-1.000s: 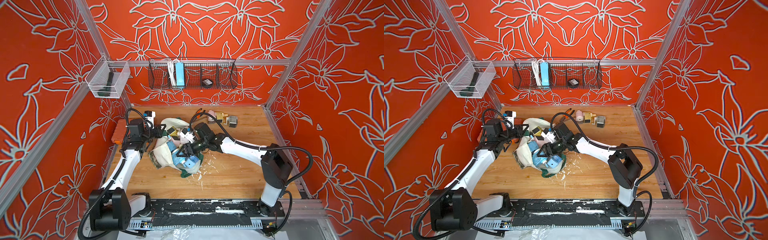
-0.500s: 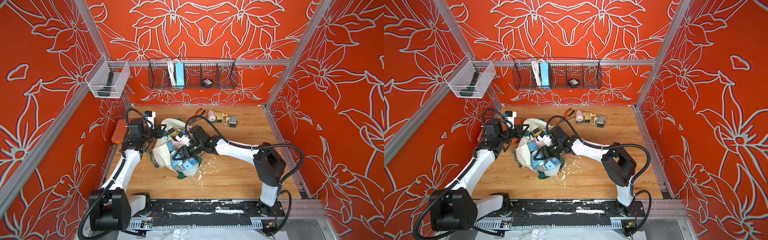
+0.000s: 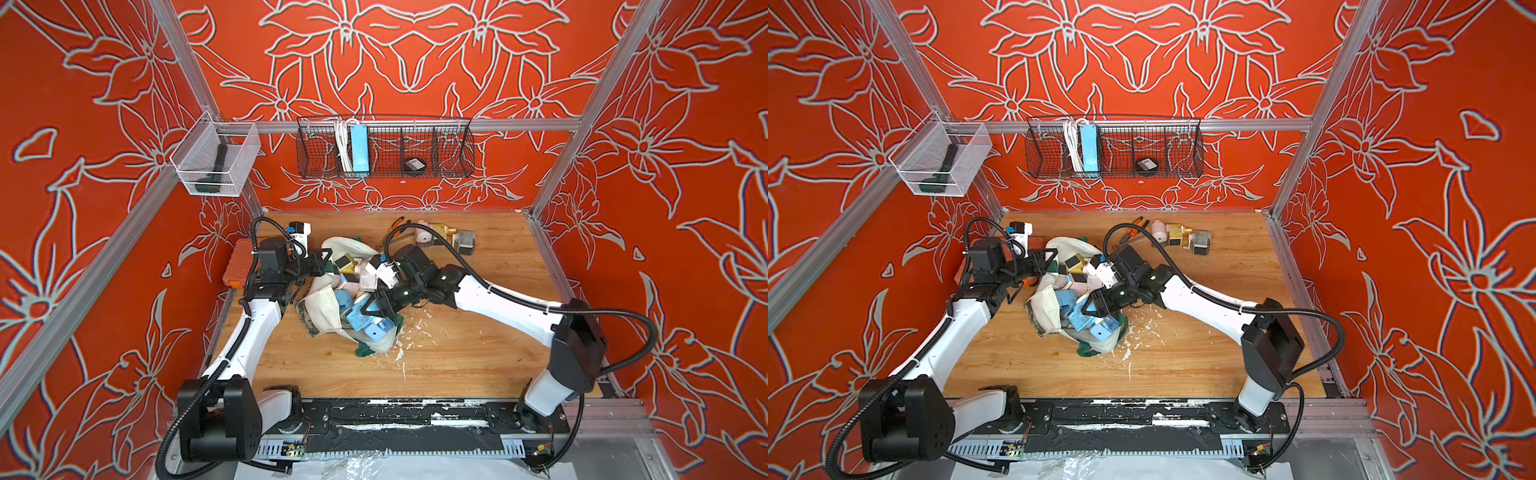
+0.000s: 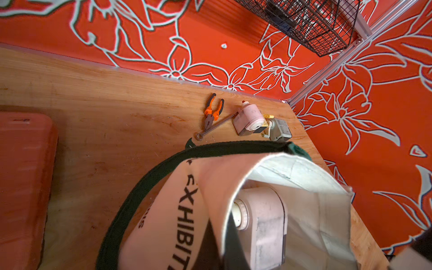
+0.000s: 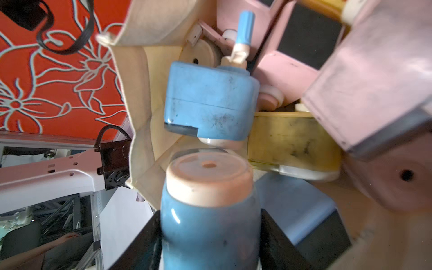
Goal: Take out the pencil sharpeners from the tote bags
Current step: Pick up the pencil sharpener from the canvas bag, then place the pencil sharpener at the center of the board.
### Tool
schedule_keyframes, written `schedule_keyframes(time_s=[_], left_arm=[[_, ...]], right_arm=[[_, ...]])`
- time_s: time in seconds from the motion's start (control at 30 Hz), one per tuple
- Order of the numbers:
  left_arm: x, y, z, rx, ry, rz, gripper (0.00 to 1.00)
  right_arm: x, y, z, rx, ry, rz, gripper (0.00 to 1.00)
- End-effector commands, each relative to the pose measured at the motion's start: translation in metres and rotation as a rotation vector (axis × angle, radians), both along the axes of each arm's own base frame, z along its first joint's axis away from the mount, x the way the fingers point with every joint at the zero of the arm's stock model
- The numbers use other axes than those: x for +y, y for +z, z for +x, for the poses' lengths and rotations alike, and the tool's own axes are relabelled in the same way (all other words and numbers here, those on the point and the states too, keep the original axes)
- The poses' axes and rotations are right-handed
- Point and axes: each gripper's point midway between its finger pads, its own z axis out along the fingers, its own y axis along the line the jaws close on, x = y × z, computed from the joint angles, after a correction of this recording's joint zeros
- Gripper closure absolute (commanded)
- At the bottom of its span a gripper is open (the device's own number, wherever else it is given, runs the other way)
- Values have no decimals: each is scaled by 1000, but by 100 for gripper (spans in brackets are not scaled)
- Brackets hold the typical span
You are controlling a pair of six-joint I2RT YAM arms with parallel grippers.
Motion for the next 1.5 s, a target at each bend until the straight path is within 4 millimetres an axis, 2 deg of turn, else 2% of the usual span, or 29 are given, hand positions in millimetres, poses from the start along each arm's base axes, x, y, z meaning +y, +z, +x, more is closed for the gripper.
schedule_keyframes(time_s=[0.0, 0.13, 0.23, 0.3, 0.47, 0.57, 0.8, 0.93, 1.1, 1.3, 1.47], left_arm=[[3, 13, 3, -51, 18, 9, 100], [4, 13, 3, -50, 21, 9, 100], [4, 13, 3, -52, 20, 8, 100], [4, 13, 3, -51, 21, 6, 100], [3, 15, 2, -59, 20, 0, 100], [3, 14, 3, -53, 20, -2, 100], [3, 13, 3, -51, 23, -2, 100], [4, 10, 4, -39, 26, -2, 100], [4, 9, 5, -33, 29, -1, 100], [5, 7, 5, -27, 30, -5, 100], [5, 8, 5, -32, 32, -3, 100]], right_arm=[[-30, 29, 14, -131, -68, -49, 73], [-73, 53, 28, -224, -177, -113, 73], [-118, 64, 48, -317, -293, -230, 72], [-158, 64, 70, -394, -417, -370, 72], [-242, 45, 115, -378, -640, -650, 73], [-285, 29, 145, -317, -759, -735, 75], [-352, -9, 211, -184, -896, -914, 76], [-378, -20, 238, -150, -963, -972, 75], [-398, -41, 263, -87, -985, -1012, 74], [-410, -60, 296, -81, -985, -1022, 74], [-407, -82, 308, -31, -948, -1006, 73]])
